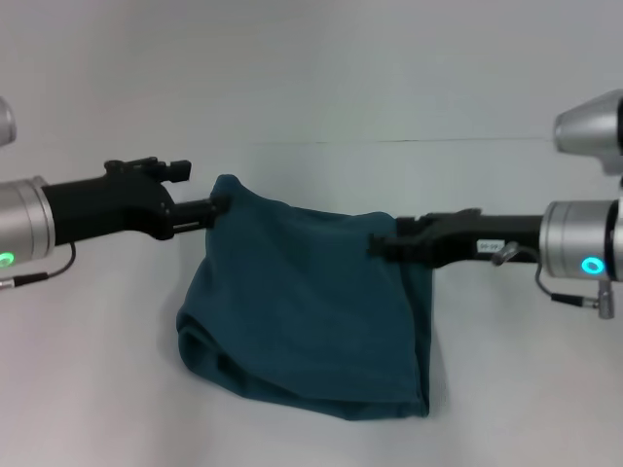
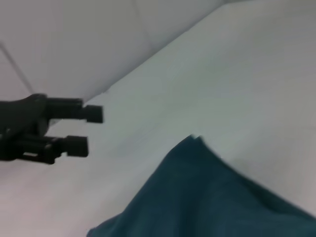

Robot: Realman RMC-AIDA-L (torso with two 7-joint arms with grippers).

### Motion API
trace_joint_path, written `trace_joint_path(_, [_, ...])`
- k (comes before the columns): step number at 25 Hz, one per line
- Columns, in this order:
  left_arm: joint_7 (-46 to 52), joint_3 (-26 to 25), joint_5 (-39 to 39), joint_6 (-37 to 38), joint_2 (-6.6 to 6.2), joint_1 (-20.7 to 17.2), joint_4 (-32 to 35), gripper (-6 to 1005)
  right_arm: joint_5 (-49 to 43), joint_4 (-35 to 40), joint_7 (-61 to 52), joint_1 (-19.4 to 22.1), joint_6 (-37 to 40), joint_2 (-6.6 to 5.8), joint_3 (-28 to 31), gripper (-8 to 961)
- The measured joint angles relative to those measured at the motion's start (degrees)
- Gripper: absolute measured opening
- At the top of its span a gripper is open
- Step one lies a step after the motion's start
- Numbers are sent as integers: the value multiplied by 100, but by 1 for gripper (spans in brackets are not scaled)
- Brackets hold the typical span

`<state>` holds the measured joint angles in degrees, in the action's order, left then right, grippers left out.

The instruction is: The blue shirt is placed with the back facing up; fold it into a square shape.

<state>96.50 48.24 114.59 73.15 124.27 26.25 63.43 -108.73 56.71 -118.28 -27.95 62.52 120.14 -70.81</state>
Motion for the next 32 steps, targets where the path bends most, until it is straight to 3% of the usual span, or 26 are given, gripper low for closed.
trace_joint_path(9, [-201,-17,-600,287,18,-324,-52,751,-6,-19,0,13,11,1,-299,541])
trace_joint_path(17, [-388,-207,-979,493,13,-362,-165,752,-6,6,9,-6,17,-9,-722,516])
trace_joint_path(22, [-478,-222,-1009,504,9,-359,-251,751,3,-196,2,-165,4,4,-858,297])
trace_joint_path(27, [-584,-198,-1010,505,9,-325,-338,751,16,-881,-16,-594,-15,9,-862,78])
trace_joint_path(32, [-623,-185,-1010,491,9,-316,-351,751,-17,-1391,-14,-864,-222,-3,-832,81])
